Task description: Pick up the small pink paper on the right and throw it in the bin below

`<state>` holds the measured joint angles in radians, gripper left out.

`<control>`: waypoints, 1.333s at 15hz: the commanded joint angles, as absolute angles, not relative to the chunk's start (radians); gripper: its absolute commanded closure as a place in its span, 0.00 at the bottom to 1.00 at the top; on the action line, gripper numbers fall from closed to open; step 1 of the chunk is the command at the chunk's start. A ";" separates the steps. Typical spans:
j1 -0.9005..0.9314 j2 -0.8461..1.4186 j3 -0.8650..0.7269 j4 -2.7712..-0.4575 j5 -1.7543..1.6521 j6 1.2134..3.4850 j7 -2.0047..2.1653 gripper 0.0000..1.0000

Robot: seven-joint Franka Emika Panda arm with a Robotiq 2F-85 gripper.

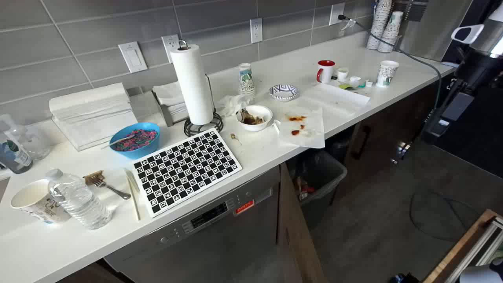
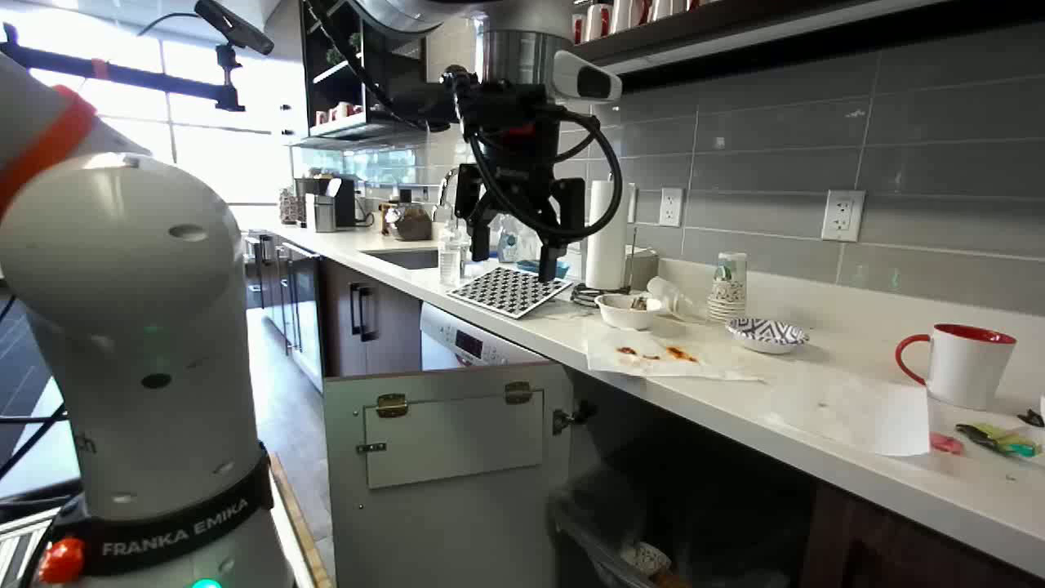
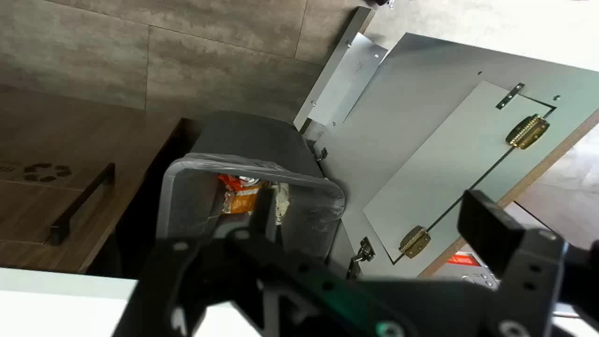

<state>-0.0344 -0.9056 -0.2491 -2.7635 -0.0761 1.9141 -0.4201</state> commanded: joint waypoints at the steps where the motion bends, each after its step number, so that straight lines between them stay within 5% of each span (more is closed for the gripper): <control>1: -0.035 -0.904 -0.248 -2.768 -0.075 1.912 -0.420 0.00; 7: -0.048 -0.883 -0.247 -2.773 -0.069 1.951 -0.387 0.00; 19: -0.085 -0.263 -0.352 -2.553 -0.016 2.823 -0.077 0.00; 20: -0.113 -0.401 -0.318 -2.639 0.003 2.778 -0.150 0.00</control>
<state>-0.0870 -0.4005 -0.3474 -2.6376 -0.0223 2.7822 -0.1321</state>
